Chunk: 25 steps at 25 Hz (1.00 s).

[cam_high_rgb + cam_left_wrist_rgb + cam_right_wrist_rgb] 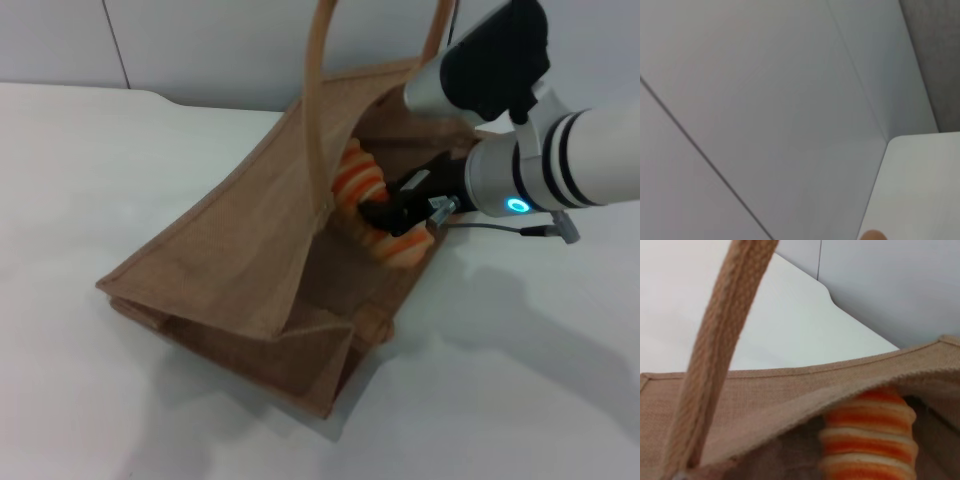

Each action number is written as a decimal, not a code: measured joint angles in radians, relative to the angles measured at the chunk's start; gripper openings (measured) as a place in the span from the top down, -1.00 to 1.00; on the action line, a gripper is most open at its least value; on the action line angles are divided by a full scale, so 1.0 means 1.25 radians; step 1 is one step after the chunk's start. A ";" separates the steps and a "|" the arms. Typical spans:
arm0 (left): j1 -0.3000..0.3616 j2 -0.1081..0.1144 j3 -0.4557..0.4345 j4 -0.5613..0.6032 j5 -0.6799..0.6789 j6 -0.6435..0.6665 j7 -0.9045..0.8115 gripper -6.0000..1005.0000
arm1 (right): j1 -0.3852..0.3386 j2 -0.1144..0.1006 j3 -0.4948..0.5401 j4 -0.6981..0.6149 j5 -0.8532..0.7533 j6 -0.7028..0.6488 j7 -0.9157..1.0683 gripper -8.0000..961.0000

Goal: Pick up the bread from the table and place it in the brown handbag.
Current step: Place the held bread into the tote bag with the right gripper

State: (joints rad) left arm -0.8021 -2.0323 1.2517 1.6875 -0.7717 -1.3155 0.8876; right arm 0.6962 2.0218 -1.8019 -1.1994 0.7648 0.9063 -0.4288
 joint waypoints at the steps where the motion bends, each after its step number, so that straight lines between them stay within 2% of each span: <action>1: -0.001 0.000 0.006 0.003 -0.002 0.002 -0.003 0.75 | 0.008 0.000 -0.001 0.014 0.002 -0.010 -0.005 0.27; 8: -0.003 0.000 0.022 0.038 -0.007 0.005 -0.018 0.75 | 0.060 0.001 -0.011 0.113 0.080 -0.084 -0.072 0.32; 15: -0.003 0.000 0.037 0.067 -0.012 0.007 -0.035 0.75 | 0.091 0.001 -0.011 0.176 0.093 -0.144 -0.091 0.36; 25: 0.000 0.000 0.043 0.072 -0.027 0.013 -0.042 0.75 | 0.116 0.001 -0.019 0.226 0.130 -0.156 -0.107 0.38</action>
State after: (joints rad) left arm -0.8024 -2.0325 1.3059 1.7779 -0.8054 -1.2997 0.8349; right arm 0.8409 2.0228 -1.8260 -0.9164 0.9269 0.7118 -0.5622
